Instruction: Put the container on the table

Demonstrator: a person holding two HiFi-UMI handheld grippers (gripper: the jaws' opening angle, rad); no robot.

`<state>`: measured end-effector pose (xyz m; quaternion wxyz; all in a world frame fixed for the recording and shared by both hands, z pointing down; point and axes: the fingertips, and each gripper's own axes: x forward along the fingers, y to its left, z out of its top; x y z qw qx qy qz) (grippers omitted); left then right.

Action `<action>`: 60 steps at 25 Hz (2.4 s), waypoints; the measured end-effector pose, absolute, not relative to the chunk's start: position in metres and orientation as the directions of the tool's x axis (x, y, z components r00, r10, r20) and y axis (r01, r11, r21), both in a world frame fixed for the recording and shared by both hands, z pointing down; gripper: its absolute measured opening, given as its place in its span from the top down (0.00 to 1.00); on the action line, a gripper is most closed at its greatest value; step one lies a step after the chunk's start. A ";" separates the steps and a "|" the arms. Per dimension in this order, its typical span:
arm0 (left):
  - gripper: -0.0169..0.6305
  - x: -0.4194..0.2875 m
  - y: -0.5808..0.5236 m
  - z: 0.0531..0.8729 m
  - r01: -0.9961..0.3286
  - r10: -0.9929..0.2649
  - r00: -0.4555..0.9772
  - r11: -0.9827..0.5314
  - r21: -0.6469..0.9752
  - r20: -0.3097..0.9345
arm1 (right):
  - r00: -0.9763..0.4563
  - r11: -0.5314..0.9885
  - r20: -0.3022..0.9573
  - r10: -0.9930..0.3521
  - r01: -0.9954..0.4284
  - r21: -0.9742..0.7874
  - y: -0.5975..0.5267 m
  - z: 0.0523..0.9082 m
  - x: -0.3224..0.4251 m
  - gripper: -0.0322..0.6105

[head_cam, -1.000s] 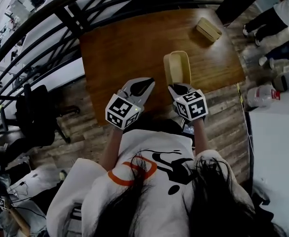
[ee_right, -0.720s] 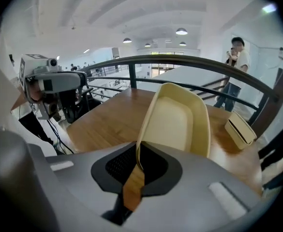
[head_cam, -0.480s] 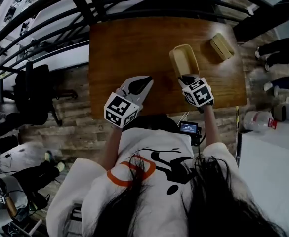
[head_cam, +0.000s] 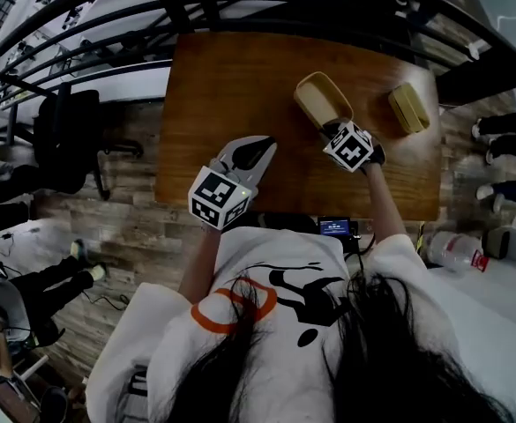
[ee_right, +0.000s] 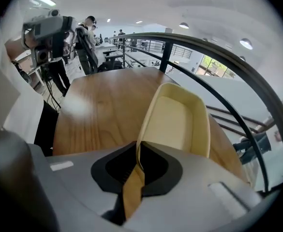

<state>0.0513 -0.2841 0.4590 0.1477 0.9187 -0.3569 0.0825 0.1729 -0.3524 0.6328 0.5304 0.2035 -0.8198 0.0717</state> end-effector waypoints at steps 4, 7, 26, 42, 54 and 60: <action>0.97 0.049 -0.287 0.462 -0.720 -0.669 0.693 -0.661 0.210 0.270 | -0.336 0.919 0.912 -0.236 -0.382 0.097 -0.373 0.651 0.178 0.89; 0.97 0.044 -0.288 0.465 -0.749 -0.694 0.662 -0.629 0.209 0.283 | -0.328 0.931 0.918 -0.225 -0.351 0.103 -0.386 0.663 0.177 0.89; 0.97 0.018 -0.283 0.466 -0.795 -0.733 0.606 -0.575 0.193 0.309 | -0.324 0.897 0.912 -0.251 -0.431 0.094 -0.408 0.681 0.162 0.66; 0.97 0.017 -0.273 0.458 -0.731 -0.671 0.680 -0.655 0.192 0.296 | -0.574 0.740 0.673 -0.466 -0.670 -0.059 -0.344 0.569 0.137 0.72; 0.97 -0.002 -0.253 0.455 -0.627 -0.567 0.771 -0.755 0.192 0.290 | -0.578 0.640 0.534 -0.617 -0.763 -0.087 -0.284 0.503 0.083 0.76; 0.97 -0.016 -0.227 0.461 -0.541 -0.476 0.827 -0.819 0.190 0.300 | -0.553 0.575 0.482 -0.680 -0.810 -0.116 -0.247 0.490 0.054 0.80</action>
